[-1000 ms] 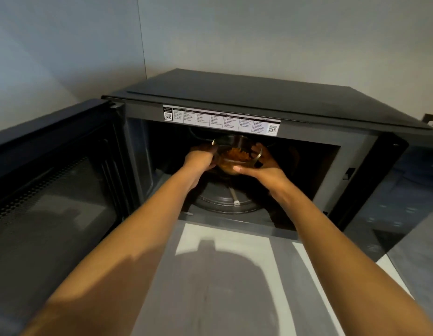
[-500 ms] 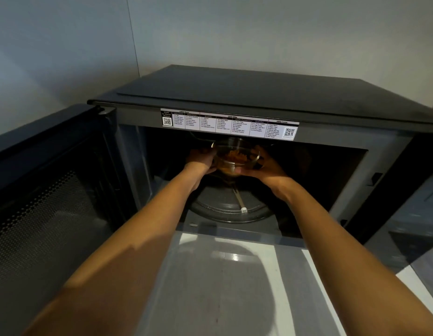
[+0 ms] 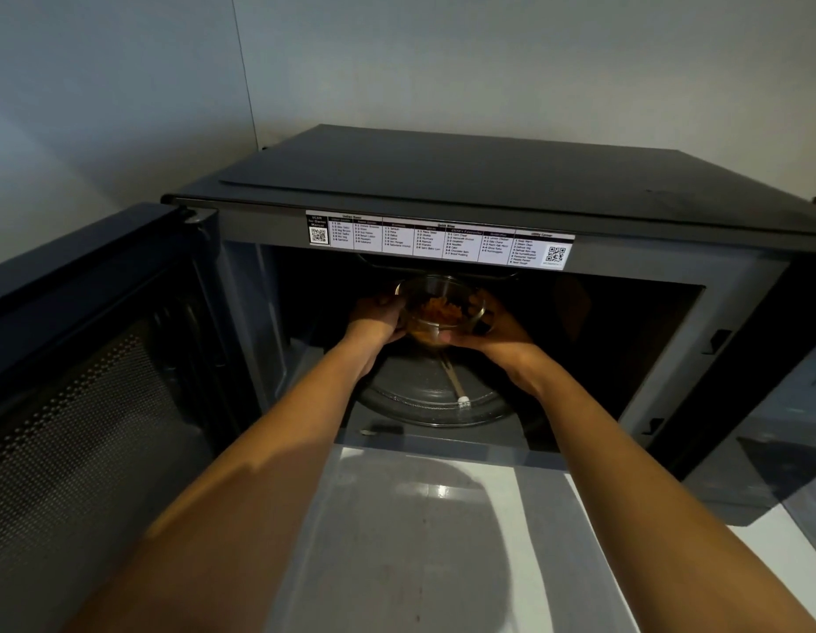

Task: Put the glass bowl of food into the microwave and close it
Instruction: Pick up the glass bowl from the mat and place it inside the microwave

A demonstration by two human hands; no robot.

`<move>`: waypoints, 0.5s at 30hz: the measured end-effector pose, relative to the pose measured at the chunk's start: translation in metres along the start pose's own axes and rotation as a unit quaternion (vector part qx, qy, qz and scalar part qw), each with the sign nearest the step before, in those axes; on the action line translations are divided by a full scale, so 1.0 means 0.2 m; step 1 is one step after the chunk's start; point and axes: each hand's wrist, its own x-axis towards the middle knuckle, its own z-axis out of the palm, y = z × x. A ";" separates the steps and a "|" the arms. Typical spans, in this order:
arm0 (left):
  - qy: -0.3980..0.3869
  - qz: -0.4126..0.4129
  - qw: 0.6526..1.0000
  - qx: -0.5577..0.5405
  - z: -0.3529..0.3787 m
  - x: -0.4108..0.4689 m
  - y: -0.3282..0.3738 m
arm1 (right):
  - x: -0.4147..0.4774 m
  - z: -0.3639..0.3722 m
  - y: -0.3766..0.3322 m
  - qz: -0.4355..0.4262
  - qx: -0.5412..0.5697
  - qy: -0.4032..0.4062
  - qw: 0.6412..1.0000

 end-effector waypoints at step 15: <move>-0.001 0.001 1.000 -0.015 0.03 0.03 -0.02 | 0.01 -0.01 0.03 0.005 -0.019 0.009 1.000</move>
